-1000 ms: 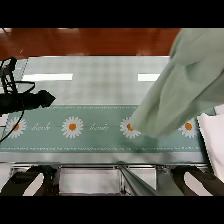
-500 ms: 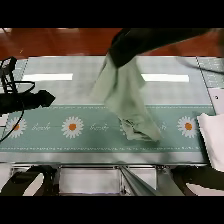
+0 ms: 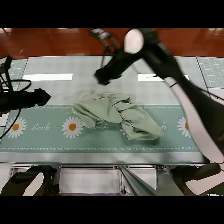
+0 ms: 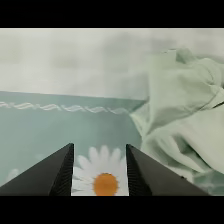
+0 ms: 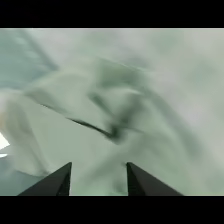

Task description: Fold the shirts.

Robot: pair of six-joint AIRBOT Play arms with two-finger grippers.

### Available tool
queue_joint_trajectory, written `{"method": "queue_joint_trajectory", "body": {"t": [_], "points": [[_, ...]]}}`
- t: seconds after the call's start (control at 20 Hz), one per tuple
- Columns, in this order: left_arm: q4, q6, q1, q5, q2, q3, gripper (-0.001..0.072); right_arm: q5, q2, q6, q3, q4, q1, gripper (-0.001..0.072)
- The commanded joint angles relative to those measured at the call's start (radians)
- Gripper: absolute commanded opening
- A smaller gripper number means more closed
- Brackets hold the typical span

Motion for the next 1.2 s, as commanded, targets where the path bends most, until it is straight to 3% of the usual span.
{"method": "queue_joint_trajectory", "body": {"t": [0.0, 0.1, 0.2, 0.3, 0.45, 0.6, 0.85, 0.9, 0.95, 1.15], "points": [[0.046, -0.055, 0.108, -0.033, -0.003, 0.001, 0.0419, 0.192, 0.133, 0.034, -0.058, -0.219, -0.227, 0.0402], [-0.084, -0.102, 0.182, -0.130, -0.032, -0.081, 0.0419, 0.066, 0.286, 0.082, -0.301, -0.143, -0.410, 0.0402], [-0.316, 0.024, 0.193, -0.187, -0.079, -0.225, 0.0419, -0.203, 0.482, 0.092, -0.680, 0.033, -0.578, 0.0402], [-0.593, 0.227, 0.172, -0.162, -0.135, -0.374, 0.0419, -0.363, 0.652, 0.040, -1.032, 0.197, -0.728, 0.0402], [-0.864, 0.489, 0.089, -0.124, -0.245, -0.437, 0.0420, -0.365, 0.811, -0.103, -1.370, 0.340, -0.920, 0.0402], [-0.884, 0.500, -0.079, 0.070, -0.375, -0.384, 0.0421, -0.314, 0.877, -0.179, -1.514, 0.376, -1.017, 0.0402], [-0.873, 0.496, -0.286, 0.259, -0.558, -0.161, 0.0417, -0.208, 0.882, -0.214, -1.562, 0.347, -1.023, 0.0402], [-0.872, 0.496, -0.291, 0.241, -0.584, -0.125, 0.0346, -0.185, 0.882, -0.214, -1.574, 0.348, -1.023, 0.0402], [-0.870, 0.500, -0.288, 0.190, -0.612, -0.084, 0.0015, -0.147, 0.882, -0.216, -1.590, 0.348, -1.023, 0.0402], [-0.841, 0.497, -0.272, 0.098, -0.622, -0.024, 0.0016, -0.094, 0.881, -0.195, -1.663, 0.349, -0.935, 0.0402]]}}
